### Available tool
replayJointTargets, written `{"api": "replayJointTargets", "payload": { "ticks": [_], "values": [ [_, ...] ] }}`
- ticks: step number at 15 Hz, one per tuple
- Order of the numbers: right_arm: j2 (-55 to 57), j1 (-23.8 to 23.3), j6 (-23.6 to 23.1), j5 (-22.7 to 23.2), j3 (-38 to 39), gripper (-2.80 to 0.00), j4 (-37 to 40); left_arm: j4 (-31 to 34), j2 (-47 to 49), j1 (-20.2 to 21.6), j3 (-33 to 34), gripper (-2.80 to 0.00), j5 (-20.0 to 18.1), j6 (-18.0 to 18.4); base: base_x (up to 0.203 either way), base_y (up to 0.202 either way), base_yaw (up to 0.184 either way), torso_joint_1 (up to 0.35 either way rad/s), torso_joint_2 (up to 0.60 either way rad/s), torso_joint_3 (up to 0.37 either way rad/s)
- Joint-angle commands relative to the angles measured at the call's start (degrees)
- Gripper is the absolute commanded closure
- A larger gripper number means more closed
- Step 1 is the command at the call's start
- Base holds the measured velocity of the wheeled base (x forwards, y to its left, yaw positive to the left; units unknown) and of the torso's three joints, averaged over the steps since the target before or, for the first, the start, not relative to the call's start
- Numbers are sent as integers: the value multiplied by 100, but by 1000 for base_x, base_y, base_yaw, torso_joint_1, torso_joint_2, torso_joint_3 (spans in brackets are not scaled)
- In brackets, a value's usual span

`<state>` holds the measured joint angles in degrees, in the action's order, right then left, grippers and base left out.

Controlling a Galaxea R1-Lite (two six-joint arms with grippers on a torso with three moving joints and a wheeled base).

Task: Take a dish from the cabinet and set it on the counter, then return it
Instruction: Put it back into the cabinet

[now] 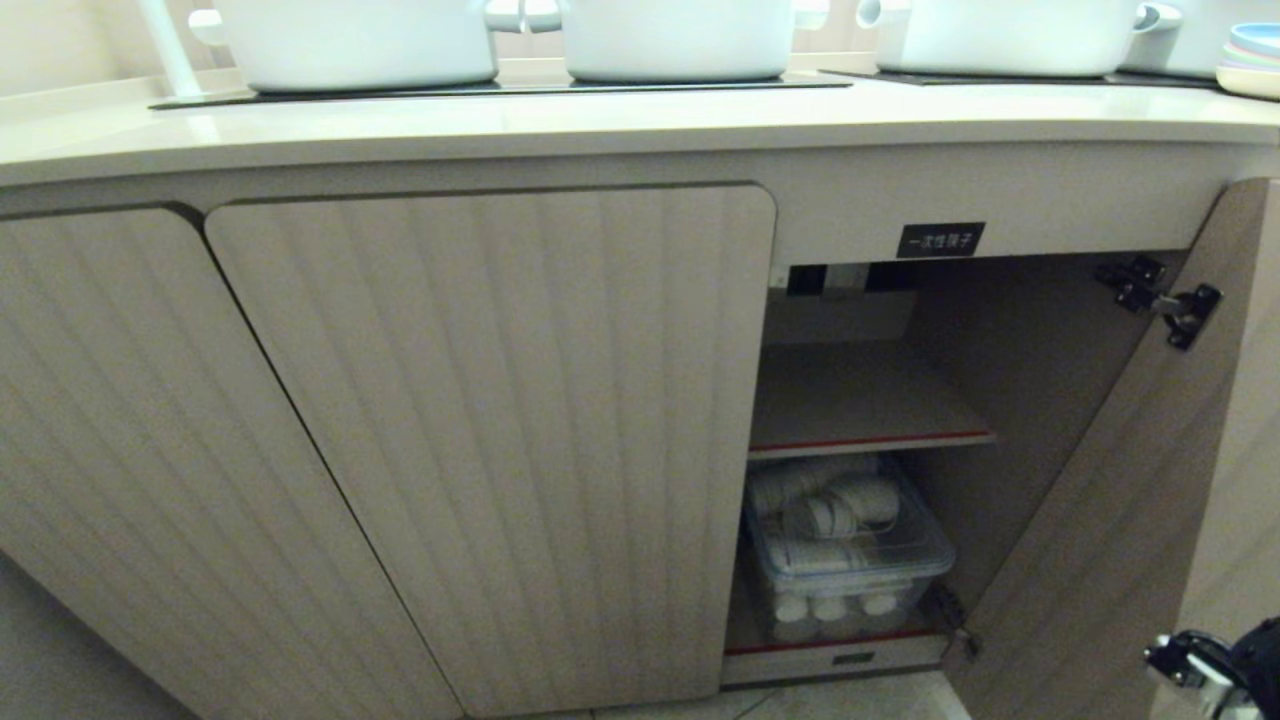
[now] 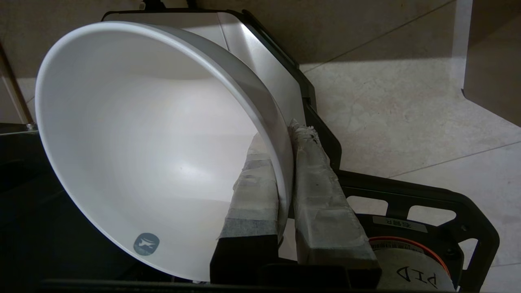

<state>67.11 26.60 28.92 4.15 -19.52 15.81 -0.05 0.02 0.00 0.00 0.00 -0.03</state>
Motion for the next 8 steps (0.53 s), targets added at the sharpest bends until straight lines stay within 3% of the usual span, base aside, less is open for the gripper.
{"api": "replayJointTargets", "payload": {
  "ticks": [1, 8],
  "values": [
    [-6, 3, 18, -1, -8, 0, 10, -4, -2, 0, 0, 0, 7, -6, 0, 0, 0, 0, 0, 0],
    [-31, -17, 18, -2, -26, 0, 27, 4, -2, 0, 0, 0, 8, -6, 0, 0, 0, 0, 0, 0]
  ]
}}
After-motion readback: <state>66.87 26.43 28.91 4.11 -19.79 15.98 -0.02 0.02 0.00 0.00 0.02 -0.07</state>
